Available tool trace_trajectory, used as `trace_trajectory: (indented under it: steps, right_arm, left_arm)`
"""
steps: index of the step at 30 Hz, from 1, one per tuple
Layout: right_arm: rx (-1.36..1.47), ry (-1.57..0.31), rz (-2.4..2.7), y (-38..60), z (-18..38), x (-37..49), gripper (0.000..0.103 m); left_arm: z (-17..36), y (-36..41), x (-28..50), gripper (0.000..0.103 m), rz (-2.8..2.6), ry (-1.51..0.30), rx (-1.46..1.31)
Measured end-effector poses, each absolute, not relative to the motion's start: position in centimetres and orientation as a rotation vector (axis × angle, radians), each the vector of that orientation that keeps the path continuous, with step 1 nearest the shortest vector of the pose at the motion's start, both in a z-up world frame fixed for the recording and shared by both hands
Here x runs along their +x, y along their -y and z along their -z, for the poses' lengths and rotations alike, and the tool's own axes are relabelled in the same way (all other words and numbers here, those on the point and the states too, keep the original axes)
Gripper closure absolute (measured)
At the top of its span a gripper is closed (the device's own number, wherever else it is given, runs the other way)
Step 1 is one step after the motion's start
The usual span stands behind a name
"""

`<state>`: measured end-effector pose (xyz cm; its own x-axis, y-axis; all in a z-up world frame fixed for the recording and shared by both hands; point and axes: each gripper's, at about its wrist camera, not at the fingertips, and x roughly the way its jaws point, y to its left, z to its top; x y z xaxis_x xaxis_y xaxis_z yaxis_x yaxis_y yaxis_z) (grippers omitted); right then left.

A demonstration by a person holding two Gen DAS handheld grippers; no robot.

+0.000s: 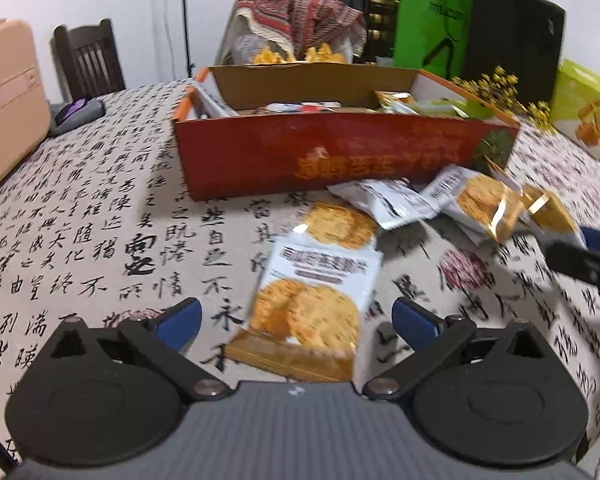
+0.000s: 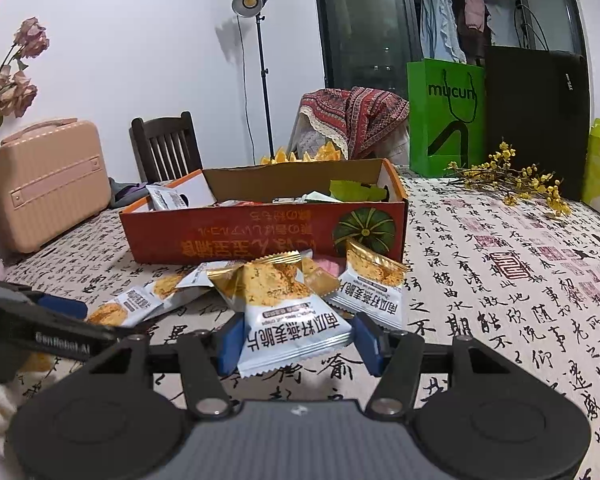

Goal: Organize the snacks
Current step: 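Lift both held cracker packets and carry them into the box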

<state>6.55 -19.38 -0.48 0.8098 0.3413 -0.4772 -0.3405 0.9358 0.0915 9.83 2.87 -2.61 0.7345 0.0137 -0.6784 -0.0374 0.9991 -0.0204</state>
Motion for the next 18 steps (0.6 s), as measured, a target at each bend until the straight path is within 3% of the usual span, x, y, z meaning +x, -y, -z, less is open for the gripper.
trace_trajectory:
  steps: [16, 17, 18]
  right_arm:
    - [0.012, -0.513, -0.368, 19.45, 0.69, 6.59, 0.046]
    - [0.011, -0.513, -0.368, 19.45, 0.69, 6.59, 0.046]
    - [0.011, -0.513, -0.368, 19.44, 0.70, 6.58, 0.046]
  left_arm:
    - [2.99, -3.78, 10.43, 0.001, -0.066, -0.753, -0.025]
    - [2.98, -3.76, 10.29, 0.006, -0.071, -0.748, -0.024]
    - [2.89, -3.71, 10.04, 0.017, -0.077, -0.739, -0.020]
